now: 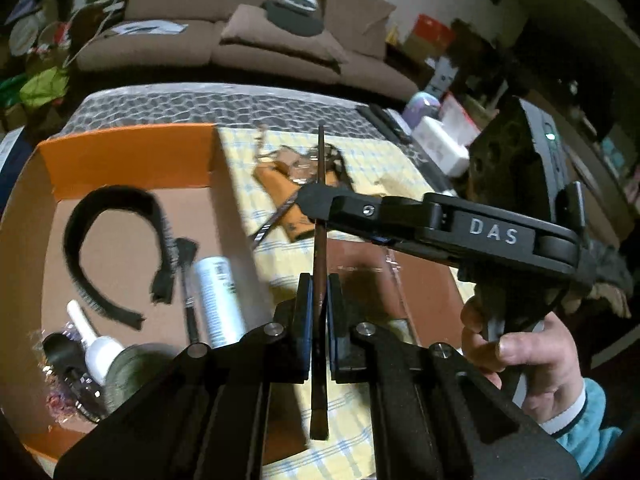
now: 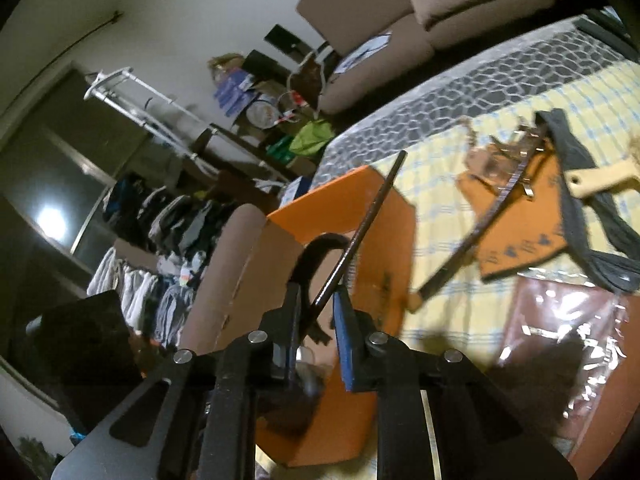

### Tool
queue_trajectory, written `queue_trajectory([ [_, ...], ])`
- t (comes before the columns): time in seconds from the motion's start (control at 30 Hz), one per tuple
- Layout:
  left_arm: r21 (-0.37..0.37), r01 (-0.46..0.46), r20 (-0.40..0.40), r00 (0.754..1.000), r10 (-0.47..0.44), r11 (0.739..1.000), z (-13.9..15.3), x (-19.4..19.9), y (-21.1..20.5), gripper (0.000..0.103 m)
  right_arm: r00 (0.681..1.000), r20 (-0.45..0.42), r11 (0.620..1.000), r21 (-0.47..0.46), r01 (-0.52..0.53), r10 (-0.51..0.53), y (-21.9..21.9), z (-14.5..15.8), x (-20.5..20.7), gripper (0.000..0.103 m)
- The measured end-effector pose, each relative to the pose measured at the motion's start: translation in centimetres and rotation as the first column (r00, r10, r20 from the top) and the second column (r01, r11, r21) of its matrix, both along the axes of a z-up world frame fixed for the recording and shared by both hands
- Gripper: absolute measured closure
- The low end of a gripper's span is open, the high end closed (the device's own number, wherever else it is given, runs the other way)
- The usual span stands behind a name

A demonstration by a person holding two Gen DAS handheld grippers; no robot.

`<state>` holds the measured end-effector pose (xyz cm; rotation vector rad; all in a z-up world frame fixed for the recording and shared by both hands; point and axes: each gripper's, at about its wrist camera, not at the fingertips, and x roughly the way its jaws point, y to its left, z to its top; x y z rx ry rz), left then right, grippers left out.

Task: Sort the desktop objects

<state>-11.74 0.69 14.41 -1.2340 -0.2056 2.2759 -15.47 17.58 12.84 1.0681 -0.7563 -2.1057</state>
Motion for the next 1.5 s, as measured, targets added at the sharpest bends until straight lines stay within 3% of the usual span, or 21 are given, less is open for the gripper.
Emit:
queue_trajectory([
  [0.3,0.013,-0.060,0.090,0.994,0.058,0.998,-2.8,-1.3,-3.7,0.097,0.997,0.005,0.994,0.085,-0.072,0.072,-5.9,-1.5,-1.0,0.087],
  [0.57,-0.077,-0.023,0.161,0.986,0.035,0.997,-5.5,-1.1,-2.6,0.097,0.996,0.020,0.974,0.207,-0.090,0.088,-7.6,-2.9,-1.3,0.087],
  [0.6,-0.087,-0.016,0.172,0.985,0.030,0.996,-5.8,-1.0,-2.6,0.095,0.995,0.018,0.967,0.238,-0.095,0.094,-7.9,-3.1,-1.2,0.087],
  [0.73,-0.097,0.001,0.174,0.985,0.016,0.995,-5.5,-0.4,-2.3,0.060,0.992,0.011,0.945,0.302,-0.123,0.126,-9.1,-3.5,-0.9,0.087],
  [0.8,-0.127,-0.011,0.141,0.990,0.029,0.992,-4.7,-0.1,-2.4,0.053,0.991,-0.001,0.936,0.330,-0.125,0.133,-9.5,-3.4,-0.7,0.087],
  [0.9,-0.135,-0.037,0.118,0.992,0.054,0.990,-4.0,-0.1,-3.1,0.051,0.991,-0.001,0.930,0.346,-0.125,0.133,-9.4,-3.4,-0.7,0.087],
  [1.1,-0.082,-0.115,0.111,0.986,0.124,0.990,-3.4,-1.1,-5.6,0.049,0.994,0.000,0.940,0.327,-0.103,0.109,-8.1,-3.0,-0.7,0.089],
  [1.23,-0.043,-0.147,0.099,0.984,0.151,0.988,-2.9,-1.3,-6.4,0.042,0.998,-0.025,0.950,0.309,-0.052,0.063,-6.3,-1.9,-0.6,0.084],
  [1.33,-0.035,-0.146,0.087,0.985,0.148,0.989,-2.7,-1.4,-6.2,0.029,0.999,-0.036,0.953,0.302,-0.015,0.027,-5.0,-1.3,-0.6,0.076],
  [1.5,-0.051,-0.147,0.069,0.986,0.150,0.988,-2.5,-1.5,-5.2,0.016,0.999,-0.038,0.947,0.319,0.038,-0.027,-3.0,-1.1,-0.8,0.057],
])
